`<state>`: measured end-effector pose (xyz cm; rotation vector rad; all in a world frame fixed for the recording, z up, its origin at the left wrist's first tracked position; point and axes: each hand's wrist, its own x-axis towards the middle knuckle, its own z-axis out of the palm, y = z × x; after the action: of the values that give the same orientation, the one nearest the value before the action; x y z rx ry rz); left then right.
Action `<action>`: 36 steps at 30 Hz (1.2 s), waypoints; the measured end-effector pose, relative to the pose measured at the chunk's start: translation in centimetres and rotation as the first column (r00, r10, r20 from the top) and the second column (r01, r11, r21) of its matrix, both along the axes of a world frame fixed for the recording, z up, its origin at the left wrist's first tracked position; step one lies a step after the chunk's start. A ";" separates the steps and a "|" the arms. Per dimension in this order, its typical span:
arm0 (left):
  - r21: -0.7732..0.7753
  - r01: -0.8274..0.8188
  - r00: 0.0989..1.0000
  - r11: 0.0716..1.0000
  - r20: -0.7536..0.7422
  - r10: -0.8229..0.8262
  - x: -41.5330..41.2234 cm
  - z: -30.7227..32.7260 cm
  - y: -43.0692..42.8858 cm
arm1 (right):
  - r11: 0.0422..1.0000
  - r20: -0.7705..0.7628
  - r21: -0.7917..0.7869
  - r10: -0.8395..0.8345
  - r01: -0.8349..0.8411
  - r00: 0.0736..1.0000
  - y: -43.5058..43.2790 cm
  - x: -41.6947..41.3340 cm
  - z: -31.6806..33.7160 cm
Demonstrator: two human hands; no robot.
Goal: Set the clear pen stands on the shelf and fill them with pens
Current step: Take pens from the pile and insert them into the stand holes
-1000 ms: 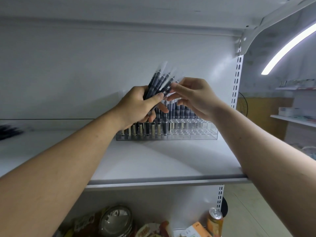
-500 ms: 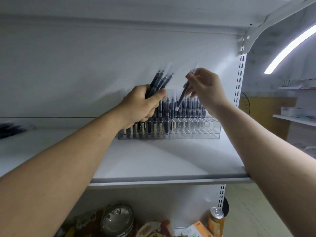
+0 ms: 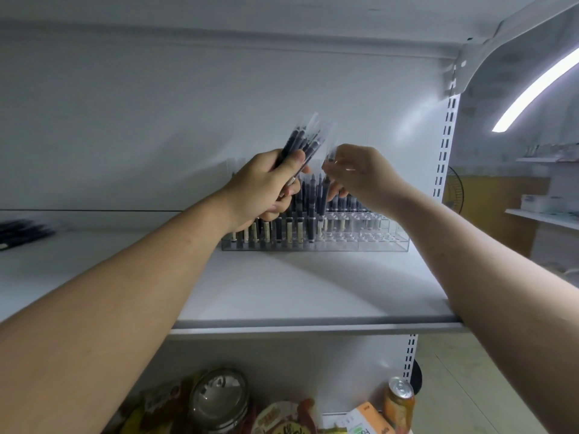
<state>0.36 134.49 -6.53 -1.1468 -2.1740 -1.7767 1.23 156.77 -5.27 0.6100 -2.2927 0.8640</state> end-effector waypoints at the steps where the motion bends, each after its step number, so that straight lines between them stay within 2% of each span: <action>1: 0.000 0.004 1.000 1.000 0.001 -0.004 0.0 0.0 0.0 | 0.999 0.031 0.035 -0.007 0.006 1.000 -0.1 -0.1 -0.2; 10: 0.001 -0.036 0.999 0.999 -0.012 0.036 -0.2 0.0 0.2 | 0.993 0.154 0.116 -0.040 0.022 0.987 0.1 -0.3 -0.5; 17: 0.000 -0.086 0.994 0.996 -0.063 0.086 -0.3 0.0 0.2 | 0.988 0.089 0.146 -0.053 0.039 0.995 1.0 0.2 -0.1; 20: -0.016 -0.096 0.992 0.995 -0.079 0.095 0.0 0.1 0.1 | 0.999 -0.033 0.035 -0.039 0.040 0.999 1.3 0.3 0.3; 23: -0.036 -0.103 0.990 0.994 -0.097 0.099 0.3 0.2 0.0 | 0.979 -0.049 -0.177 0.097 -0.105 0.994 1.1 0.7 0.9; 25: -0.042 -0.103 0.988 0.994 -0.118 0.097 0.4 0.3 -0.1 | 0.917 0.025 -0.326 0.254 -0.232 0.967 0.8 1.0 1.1; 27: -0.040 -0.099 0.987 0.994 -0.131 0.093 0.5 0.4 -0.1 | 0.865 0.074 -0.410 0.349 -0.290 0.934 0.5 1.1 1.1; 32: -0.056 -0.111 0.982 0.992 -0.157 0.101 0.5 0.4 -0.1 | 0.784 0.095 -0.537 0.423 -0.311 0.901 0.2 0.9 1.0; 34: -0.052 -0.125 0.982 0.991 -0.148 0.116 0.5 0.5 -0.1 | 0.705 0.059 -0.625 0.472 -0.336 0.880 0.4 0.8 1.3; 36: -0.033 -0.140 0.980 0.990 -0.144 0.134 0.5 0.5 -0.3 | 0.647 -0.010 -0.687 0.446 -0.330 0.895 0.8 0.7 1.8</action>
<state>0.81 134.22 -6.00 -1.0675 -2.1618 -1.5508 1.98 157.54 -3.51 0.7149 -1.7703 1.9120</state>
